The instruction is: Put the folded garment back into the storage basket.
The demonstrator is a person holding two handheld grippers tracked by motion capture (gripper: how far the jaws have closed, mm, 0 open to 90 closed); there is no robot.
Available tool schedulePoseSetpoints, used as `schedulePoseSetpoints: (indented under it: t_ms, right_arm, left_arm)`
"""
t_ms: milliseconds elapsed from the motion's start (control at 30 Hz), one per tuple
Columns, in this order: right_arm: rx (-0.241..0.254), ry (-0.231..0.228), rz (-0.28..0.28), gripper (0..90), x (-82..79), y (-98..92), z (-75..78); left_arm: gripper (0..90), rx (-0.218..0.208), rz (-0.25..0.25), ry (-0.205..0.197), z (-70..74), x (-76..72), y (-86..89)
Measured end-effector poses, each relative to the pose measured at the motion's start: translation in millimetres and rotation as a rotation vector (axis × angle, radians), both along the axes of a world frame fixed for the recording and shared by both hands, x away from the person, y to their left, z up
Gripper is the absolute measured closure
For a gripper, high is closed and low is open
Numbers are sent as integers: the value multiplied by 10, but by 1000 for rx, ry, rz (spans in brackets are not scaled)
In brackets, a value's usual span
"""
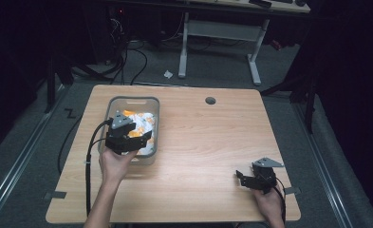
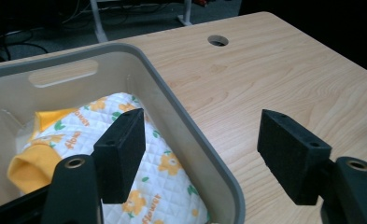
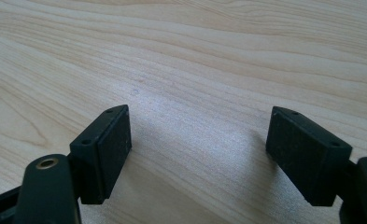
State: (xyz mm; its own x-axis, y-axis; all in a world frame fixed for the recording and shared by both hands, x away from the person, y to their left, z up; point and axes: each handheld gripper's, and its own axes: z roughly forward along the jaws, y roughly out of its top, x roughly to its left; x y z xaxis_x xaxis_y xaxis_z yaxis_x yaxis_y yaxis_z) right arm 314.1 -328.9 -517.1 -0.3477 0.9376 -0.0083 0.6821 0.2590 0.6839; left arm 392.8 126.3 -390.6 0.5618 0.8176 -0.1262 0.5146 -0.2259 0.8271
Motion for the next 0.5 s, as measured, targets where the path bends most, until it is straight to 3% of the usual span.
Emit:
schedulePoseSetpoints:
  t_ms: [500]
  right_arm:
    - [0, 0, 0, 226, 0, 0, 0]
  left_arm:
    - [320, -30, -56, -2, -27, -181, -166]
